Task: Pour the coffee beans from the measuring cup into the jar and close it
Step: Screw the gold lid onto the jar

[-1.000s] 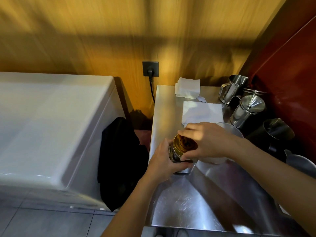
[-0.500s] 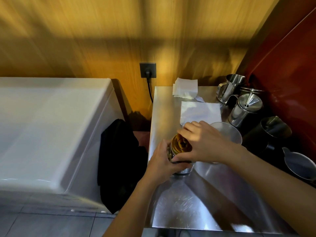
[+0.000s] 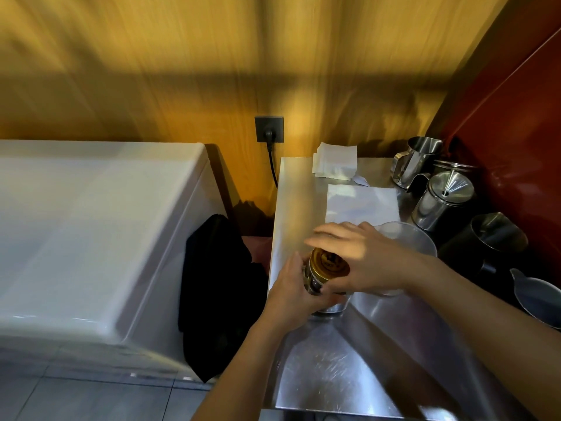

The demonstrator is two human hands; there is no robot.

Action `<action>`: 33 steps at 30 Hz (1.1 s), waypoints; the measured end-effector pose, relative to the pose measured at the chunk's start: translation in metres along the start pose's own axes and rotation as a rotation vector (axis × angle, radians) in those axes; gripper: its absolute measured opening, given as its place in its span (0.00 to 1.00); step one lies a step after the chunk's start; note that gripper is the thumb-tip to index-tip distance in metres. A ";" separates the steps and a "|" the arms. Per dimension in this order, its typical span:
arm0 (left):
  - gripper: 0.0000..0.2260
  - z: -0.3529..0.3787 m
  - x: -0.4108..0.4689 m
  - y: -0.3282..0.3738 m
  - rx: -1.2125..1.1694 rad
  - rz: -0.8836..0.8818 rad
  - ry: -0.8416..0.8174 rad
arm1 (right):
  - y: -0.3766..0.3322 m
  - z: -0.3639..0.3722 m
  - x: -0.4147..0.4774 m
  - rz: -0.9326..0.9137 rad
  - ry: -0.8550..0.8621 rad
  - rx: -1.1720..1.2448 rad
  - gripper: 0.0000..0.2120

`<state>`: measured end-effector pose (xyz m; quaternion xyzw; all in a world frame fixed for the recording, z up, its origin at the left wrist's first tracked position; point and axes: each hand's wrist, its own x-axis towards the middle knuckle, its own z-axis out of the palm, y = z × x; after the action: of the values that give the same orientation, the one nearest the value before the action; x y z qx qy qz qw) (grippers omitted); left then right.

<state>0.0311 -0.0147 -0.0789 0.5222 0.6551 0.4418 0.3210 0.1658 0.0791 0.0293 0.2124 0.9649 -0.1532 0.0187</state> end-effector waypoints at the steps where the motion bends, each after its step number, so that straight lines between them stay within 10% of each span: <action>1: 0.31 0.000 0.001 0.000 0.010 0.005 0.002 | 0.002 -0.003 -0.001 -0.046 -0.052 0.030 0.30; 7: 0.29 0.000 0.000 0.000 0.024 -0.012 -0.022 | -0.005 -0.005 -0.002 0.194 0.163 -0.197 0.40; 13: 0.31 0.001 0.001 0.001 0.027 -0.012 -0.015 | 0.005 -0.006 -0.008 -0.063 -0.082 0.004 0.32; 19: 0.30 0.000 0.000 -0.001 0.010 -0.017 -0.037 | -0.002 -0.007 -0.004 0.171 0.092 -0.204 0.42; 25: 0.30 0.000 0.000 0.001 0.044 -0.006 -0.026 | 0.003 -0.005 -0.006 -0.168 -0.052 -0.116 0.32; 33: 0.29 -0.002 -0.002 0.003 0.007 -0.036 -0.028 | -0.002 0.002 -0.002 -0.028 0.208 -0.348 0.38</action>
<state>0.0310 -0.0170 -0.0752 0.5177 0.6613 0.4261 0.3363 0.1664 0.0763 0.0282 0.2071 0.9764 0.0384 -0.0468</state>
